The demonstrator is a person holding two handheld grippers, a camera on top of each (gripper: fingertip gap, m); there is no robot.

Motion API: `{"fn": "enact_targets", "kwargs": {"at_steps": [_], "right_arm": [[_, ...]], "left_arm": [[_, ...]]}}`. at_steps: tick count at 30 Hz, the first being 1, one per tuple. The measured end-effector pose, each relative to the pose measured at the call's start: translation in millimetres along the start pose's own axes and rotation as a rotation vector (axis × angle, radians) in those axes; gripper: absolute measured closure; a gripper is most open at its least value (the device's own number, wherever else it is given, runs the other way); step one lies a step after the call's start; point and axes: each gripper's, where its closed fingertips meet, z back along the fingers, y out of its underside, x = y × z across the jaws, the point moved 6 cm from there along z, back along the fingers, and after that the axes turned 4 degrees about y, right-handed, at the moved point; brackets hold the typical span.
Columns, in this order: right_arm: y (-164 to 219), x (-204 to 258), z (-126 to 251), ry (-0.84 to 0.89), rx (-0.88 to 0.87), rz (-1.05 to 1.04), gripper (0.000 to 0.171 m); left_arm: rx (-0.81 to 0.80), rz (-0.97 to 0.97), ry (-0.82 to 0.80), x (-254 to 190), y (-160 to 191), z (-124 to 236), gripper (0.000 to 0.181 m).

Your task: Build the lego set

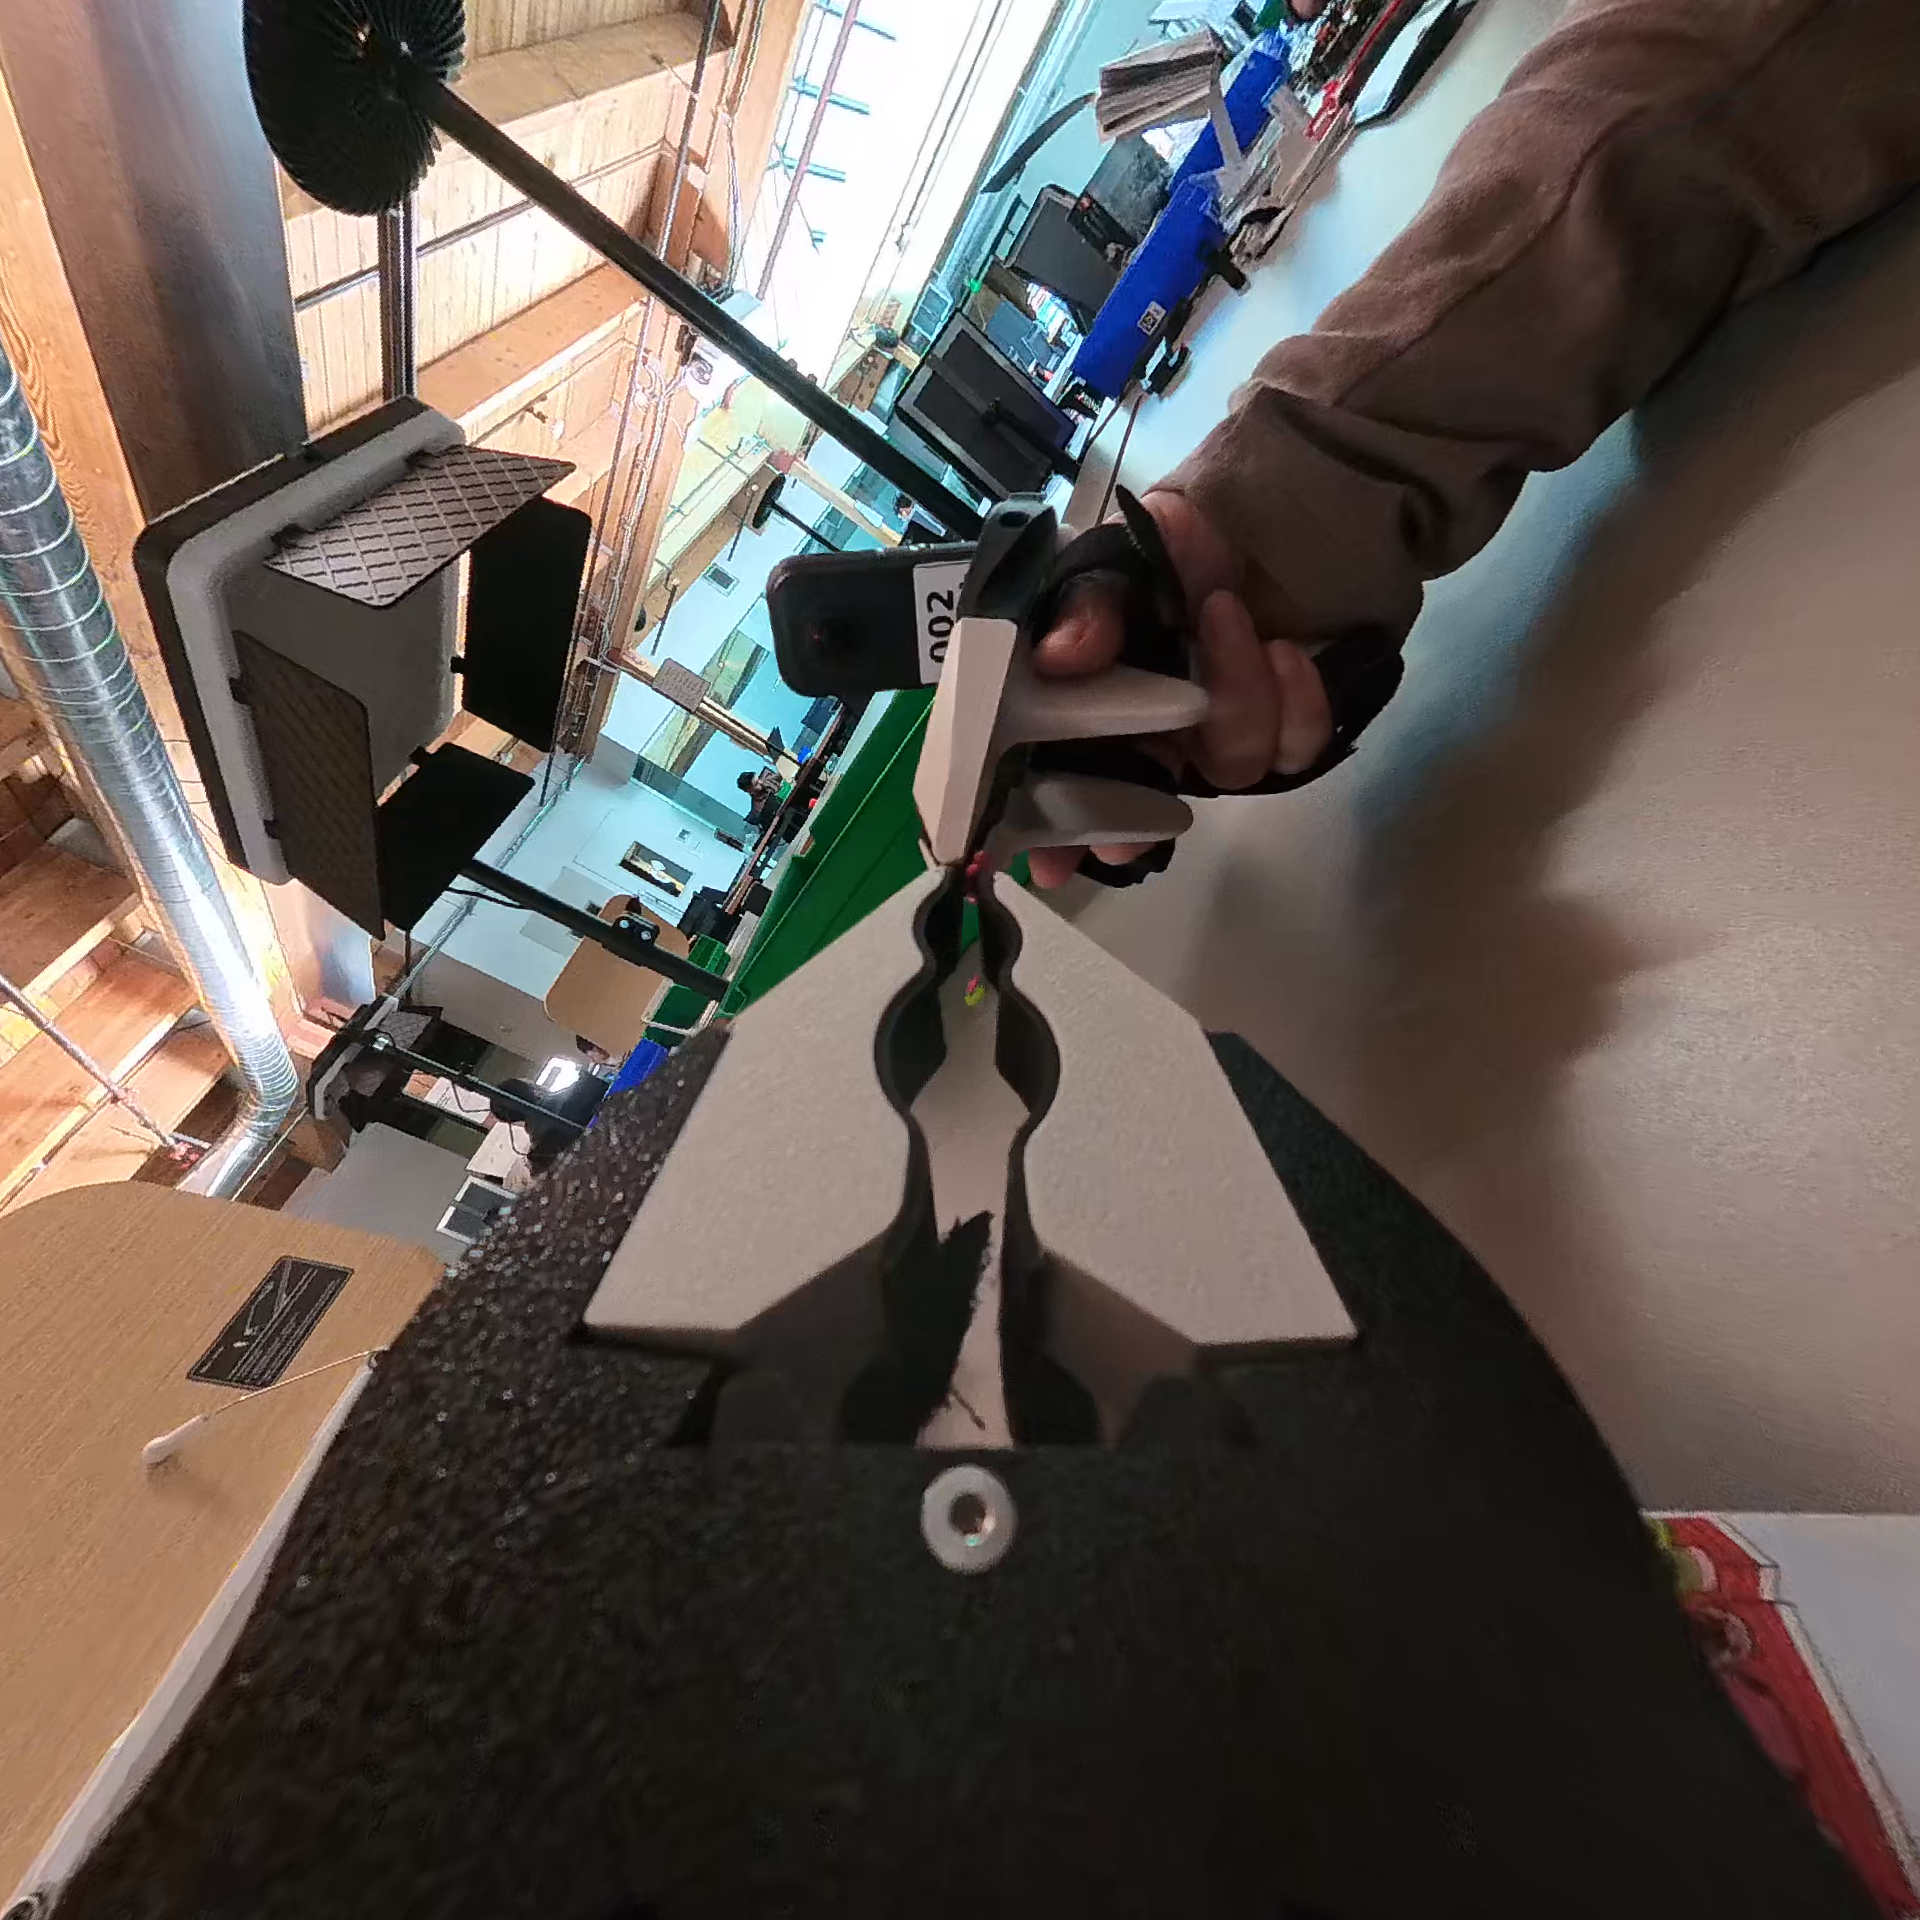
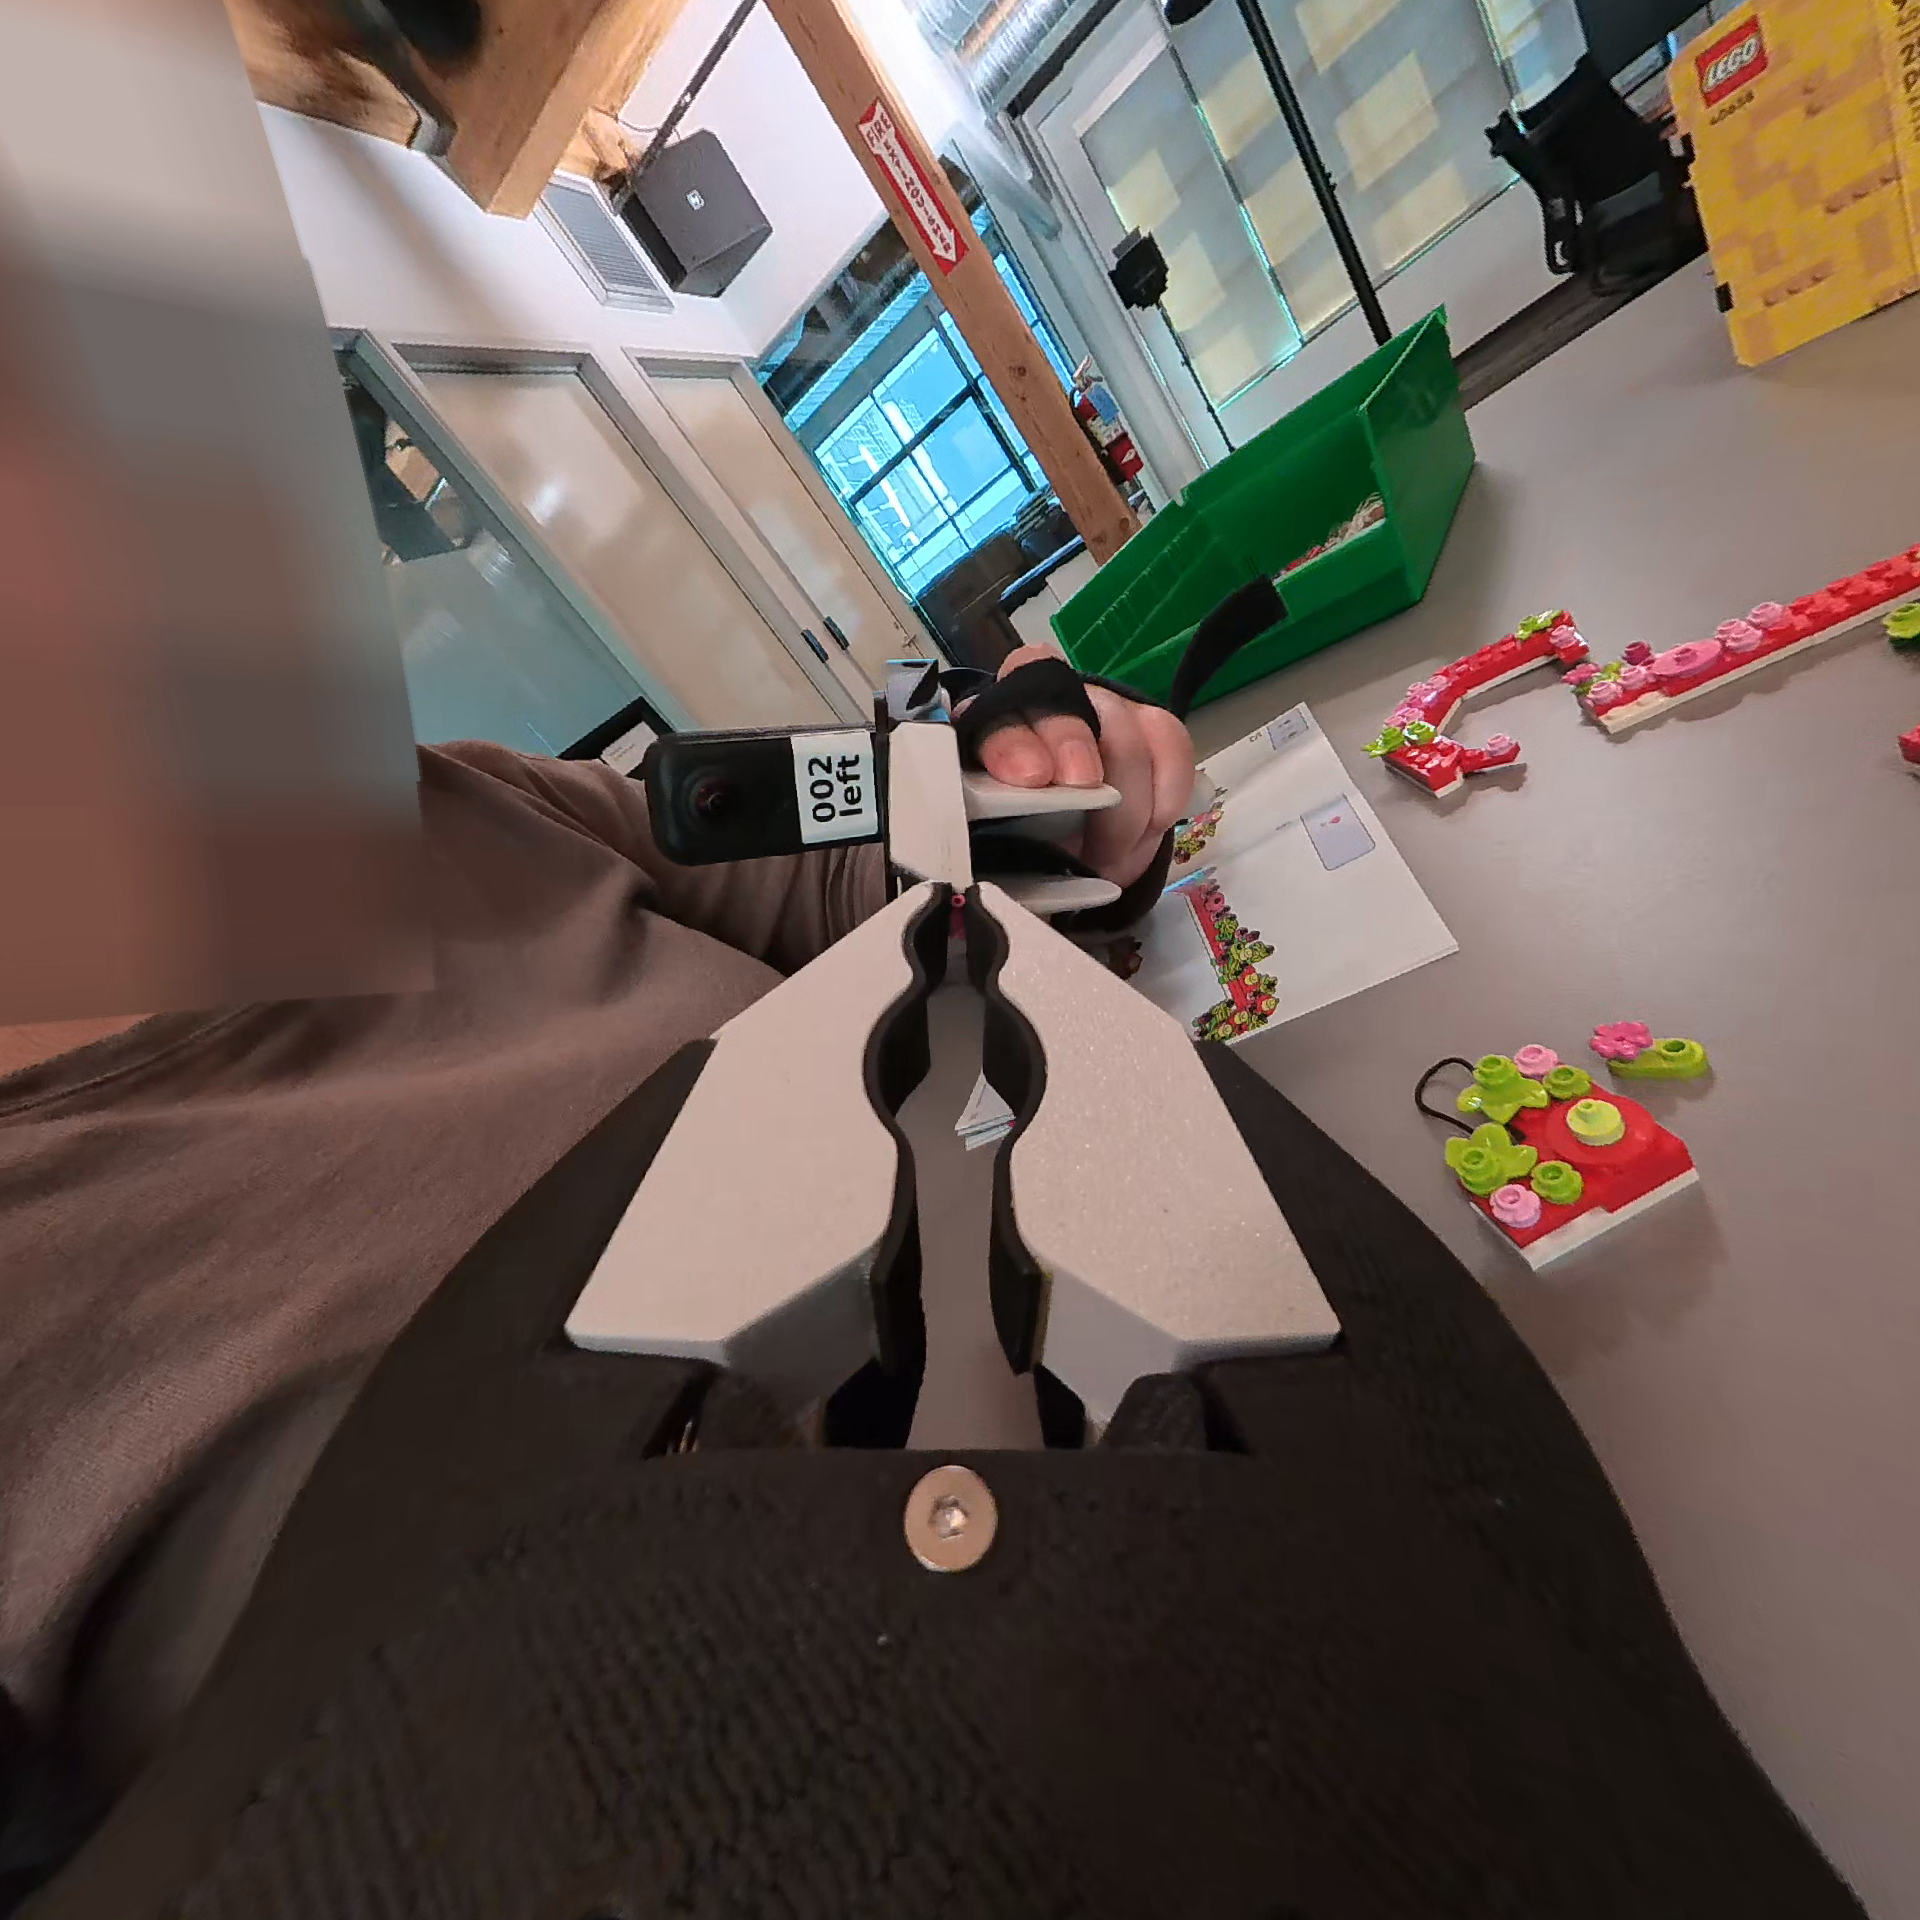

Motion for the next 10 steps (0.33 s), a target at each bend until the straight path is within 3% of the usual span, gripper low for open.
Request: {"fn": "enact_targets", "kwargs": {"at_steps": [5, 10], "right_arm": [[-9, -4, -1, 0.087, -0.112, 0.011, 0.167], [-8, -11, -2, 0.094, -0.181, -0.158, 0.167]], "left_arm": [[0.106, -0.093, -0.133, 11, 3, 0, 0.181], [0.201, -0.327, -0.259, 13, 2, 0, 0.181]]}}
